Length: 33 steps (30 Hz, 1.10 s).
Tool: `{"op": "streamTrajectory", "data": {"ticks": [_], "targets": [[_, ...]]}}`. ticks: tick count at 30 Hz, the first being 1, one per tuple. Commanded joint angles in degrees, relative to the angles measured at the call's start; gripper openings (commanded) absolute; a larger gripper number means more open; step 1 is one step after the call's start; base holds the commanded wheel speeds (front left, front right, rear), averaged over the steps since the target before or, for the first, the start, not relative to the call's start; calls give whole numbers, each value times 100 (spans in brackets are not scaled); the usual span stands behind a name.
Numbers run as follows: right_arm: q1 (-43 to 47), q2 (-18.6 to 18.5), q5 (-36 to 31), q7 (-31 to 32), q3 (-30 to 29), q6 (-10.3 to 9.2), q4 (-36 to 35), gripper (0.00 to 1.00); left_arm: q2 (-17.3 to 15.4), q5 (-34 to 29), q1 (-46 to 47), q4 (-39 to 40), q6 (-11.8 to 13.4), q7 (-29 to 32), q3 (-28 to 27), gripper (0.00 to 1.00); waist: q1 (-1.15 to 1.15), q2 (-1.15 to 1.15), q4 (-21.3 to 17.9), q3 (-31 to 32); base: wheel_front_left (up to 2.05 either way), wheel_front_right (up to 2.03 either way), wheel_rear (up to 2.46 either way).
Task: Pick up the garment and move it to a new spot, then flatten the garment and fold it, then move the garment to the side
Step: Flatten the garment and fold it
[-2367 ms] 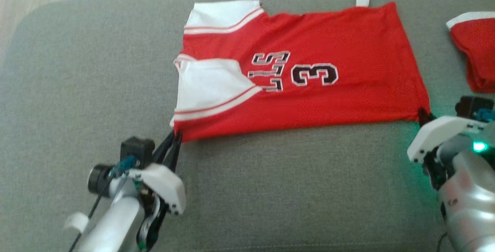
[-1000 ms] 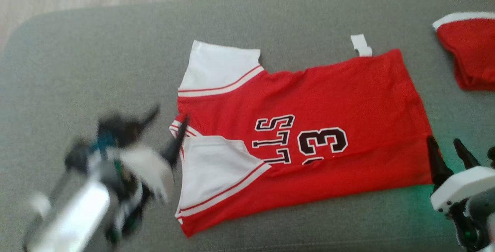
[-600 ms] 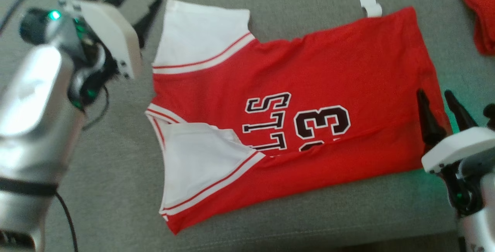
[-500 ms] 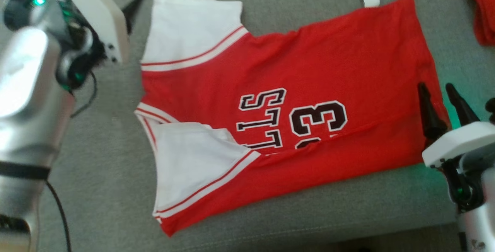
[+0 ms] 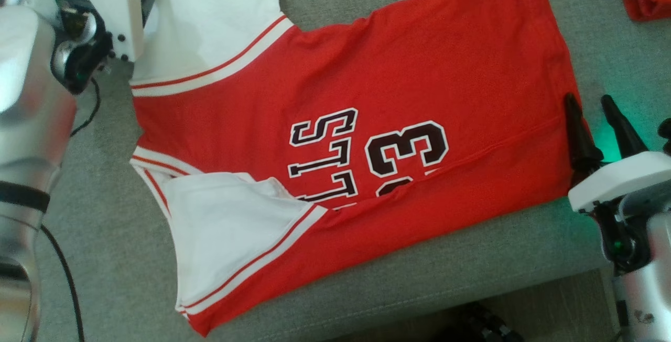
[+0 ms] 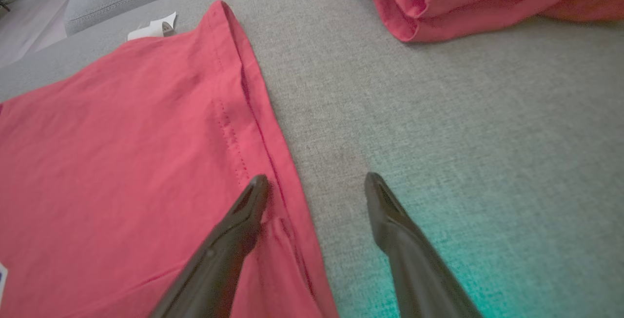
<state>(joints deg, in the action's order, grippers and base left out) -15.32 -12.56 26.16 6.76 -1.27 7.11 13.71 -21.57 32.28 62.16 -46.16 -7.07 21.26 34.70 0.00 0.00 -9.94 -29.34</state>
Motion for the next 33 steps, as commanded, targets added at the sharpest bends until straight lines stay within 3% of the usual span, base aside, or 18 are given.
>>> {"op": "streamTrajectory", "data": {"ticks": [1,5,6,7,8,9,10,14,20,29,33], "targets": [[-52,-124,52,-86,125,37,-102,100,-245,-105,301,27,-16,-46,-32,100,0,0,-43,-23,0,0,0],[-84,-147,85,-130,128,37,-42,100,-212,-37,326,-91,-28,20,63,100,0,0,-70,-28,0,0,0],[-88,-160,95,-138,127,37,-20,100,-203,-9,332,-115,-31,66,111,93,0,0,-75,-26,0,0,0],[-93,-170,107,-140,123,37,3,100,-204,8,342,-130,-34,107,166,79,0,0,-78,-23,0,0,0],[-99,-180,114,-139,118,37,25,100,-213,20,354,-138,-36,137,218,37,0,0,-82,-19,0,0,0],[-107,-198,101,-139,112,37,46,100,-222,36,361,-138,-38,152,267,7,0,0,-84,-14,0,0,0],[-118,-206,102,-138,110,37,62,100,-226,73,350,-133,-38,216,339,0,0,0,-86,-4,0,0,0],[-178,-232,99,-137,105,37,80,100,-300,259,318,-15,-40,345,593,0,0,0,-62,68,0,0,0],[-532,-356,80,22,244,37,86,100,-418,320,347,302,-41,-253,867,0,0,0,79,327,0,0,0],[-2010,-637,-4,1455,784,37,1021,100,-388,445,325,843,-41,-912,1234,0,0,0,407,687,0,0,0],[-2688,-690,-137,1740,1061,37,1696,100,-404,500,317,1112,-41,-950,1358,0,0,0,575,735,0,0,0]]}}
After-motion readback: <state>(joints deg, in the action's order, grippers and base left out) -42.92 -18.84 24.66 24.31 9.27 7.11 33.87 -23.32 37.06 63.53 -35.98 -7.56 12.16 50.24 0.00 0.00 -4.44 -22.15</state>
